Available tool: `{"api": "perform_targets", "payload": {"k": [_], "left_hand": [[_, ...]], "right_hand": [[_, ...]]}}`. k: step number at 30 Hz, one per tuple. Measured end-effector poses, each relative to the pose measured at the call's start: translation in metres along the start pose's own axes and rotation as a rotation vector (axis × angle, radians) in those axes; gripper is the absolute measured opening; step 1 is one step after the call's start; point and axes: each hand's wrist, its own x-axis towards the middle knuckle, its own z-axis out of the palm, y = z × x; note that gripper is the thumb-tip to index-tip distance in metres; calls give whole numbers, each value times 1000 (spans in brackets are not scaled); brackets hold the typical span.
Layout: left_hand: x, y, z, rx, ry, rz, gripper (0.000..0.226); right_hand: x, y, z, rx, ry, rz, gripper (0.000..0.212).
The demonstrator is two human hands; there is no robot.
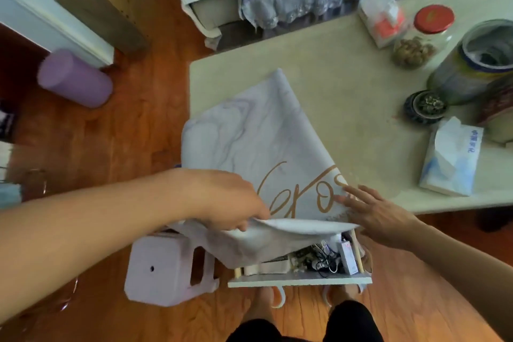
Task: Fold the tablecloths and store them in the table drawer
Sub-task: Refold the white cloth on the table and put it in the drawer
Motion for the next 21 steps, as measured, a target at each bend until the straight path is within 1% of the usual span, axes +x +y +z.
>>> {"api": "perform_targets", "payload": {"k": [1,3,4,5,6,8,10,11,12,13,14,15,17,18,19,21], "left_hand": [[-19,1,-13,-58,-41,-29,22],[-56,3,-41,-138,-138,-81,32],[-69,1,-59,-133,-168,-110,34],[-79,-4,-80,-91,-165,-149,34],[-83,-14,-102,-20,-125,-195,31],[-77,-37,-148,153,31,-304,27],[-46,-67,-182,349,293,-406,20],[-21,-82,-189,436,421,-444,21],[8,-94,-185,469,490,-492,45],[40,-102,-168,401,531,-539,70],[73,-102,-140,238,567,-574,83],[103,-96,-103,12,582,-588,86],[149,-72,-12,-429,518,-593,81],[163,-55,40,-602,495,-630,78],[170,-40,92,-759,490,-711,76],[170,-18,179,-1079,531,-988,75]], "right_hand": [[6,6,-7,9,10,-16,69],[18,8,-17,49,13,-13,60],[22,6,-21,103,-36,34,51],[25,4,-27,174,-100,99,43],[29,2,-31,271,-172,173,39],[36,0,-35,478,-195,313,37],[40,2,-28,613,-203,423,39],[40,5,-20,655,-218,484,39],[40,8,-10,693,-220,545,36],[40,11,2,735,-216,607,32],[39,14,12,794,-199,665,26],[38,16,20,859,-164,717,20],[38,13,26,991,-51,801,12],[40,8,23,1057,10,844,12],[43,3,20,1101,43,887,14],[50,-5,15,1060,56,970,27]]}}
